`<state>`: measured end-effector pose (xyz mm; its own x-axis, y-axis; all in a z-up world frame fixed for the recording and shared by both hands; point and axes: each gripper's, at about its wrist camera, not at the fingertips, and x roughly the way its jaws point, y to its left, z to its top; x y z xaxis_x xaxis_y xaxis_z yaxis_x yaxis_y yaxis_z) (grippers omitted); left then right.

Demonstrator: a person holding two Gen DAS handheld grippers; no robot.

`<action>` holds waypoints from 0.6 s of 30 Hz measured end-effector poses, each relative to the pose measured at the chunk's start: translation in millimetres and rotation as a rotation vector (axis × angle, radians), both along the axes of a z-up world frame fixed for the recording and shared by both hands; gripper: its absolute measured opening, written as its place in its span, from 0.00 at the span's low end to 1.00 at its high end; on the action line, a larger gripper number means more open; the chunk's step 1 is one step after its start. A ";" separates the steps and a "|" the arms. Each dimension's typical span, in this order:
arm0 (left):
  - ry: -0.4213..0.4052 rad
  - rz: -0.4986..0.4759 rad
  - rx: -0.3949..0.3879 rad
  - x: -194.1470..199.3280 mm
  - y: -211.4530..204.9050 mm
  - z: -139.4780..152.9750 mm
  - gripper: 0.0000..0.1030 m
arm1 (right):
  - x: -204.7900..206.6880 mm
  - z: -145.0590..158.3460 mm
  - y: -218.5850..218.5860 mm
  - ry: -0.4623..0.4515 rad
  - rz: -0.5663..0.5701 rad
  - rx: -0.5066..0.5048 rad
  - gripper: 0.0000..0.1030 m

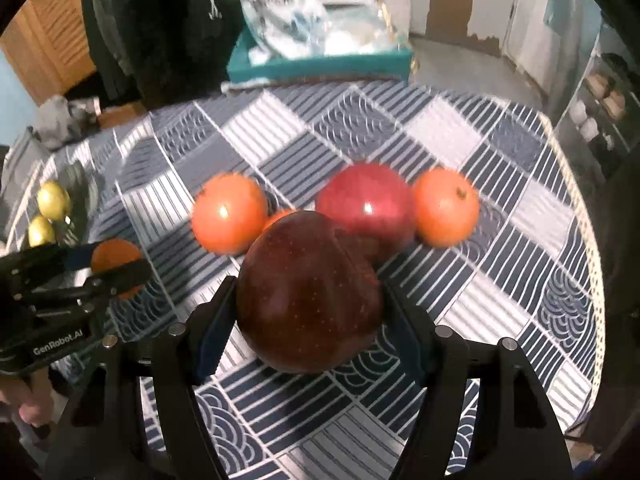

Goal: Organize fruits
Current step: 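Lift the dark red apple with the right gripper while the left gripper lifts the orange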

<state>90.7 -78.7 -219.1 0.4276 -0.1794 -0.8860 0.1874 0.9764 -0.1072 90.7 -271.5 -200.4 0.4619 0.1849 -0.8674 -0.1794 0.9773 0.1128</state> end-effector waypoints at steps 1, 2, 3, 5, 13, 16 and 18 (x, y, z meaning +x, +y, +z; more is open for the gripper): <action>-0.011 0.004 -0.003 -0.5 2.1 4.7 0.45 | -0.7 3.9 1.8 -0.010 0.003 0.000 0.69; -0.021 0.010 -0.008 -1.3 4.3 9.4 0.45 | -1.1 8.2 3.5 -0.021 0.006 0.000 0.69; -0.031 0.014 -0.012 -1.9 6.2 14.3 0.45 | -1.1 11.7 5.8 -0.030 0.009 0.000 0.69; -0.052 0.020 -0.015 -2.9 8.9 23.1 0.45 | -0.9 20.1 9.9 -0.051 0.017 -0.003 0.69; -0.132 0.031 -0.032 -16.5 18.8 61.6 0.45 | -11.2 58.2 19.6 -0.136 0.040 0.003 0.69; -0.160 0.032 -0.038 -22.4 22.4 74.2 0.45 | -15.5 72.9 24.3 -0.170 0.049 0.010 0.69; -0.175 0.035 -0.047 -25.5 25.8 82.2 0.45 | -19.3 83.7 28.3 -0.195 0.058 0.011 0.69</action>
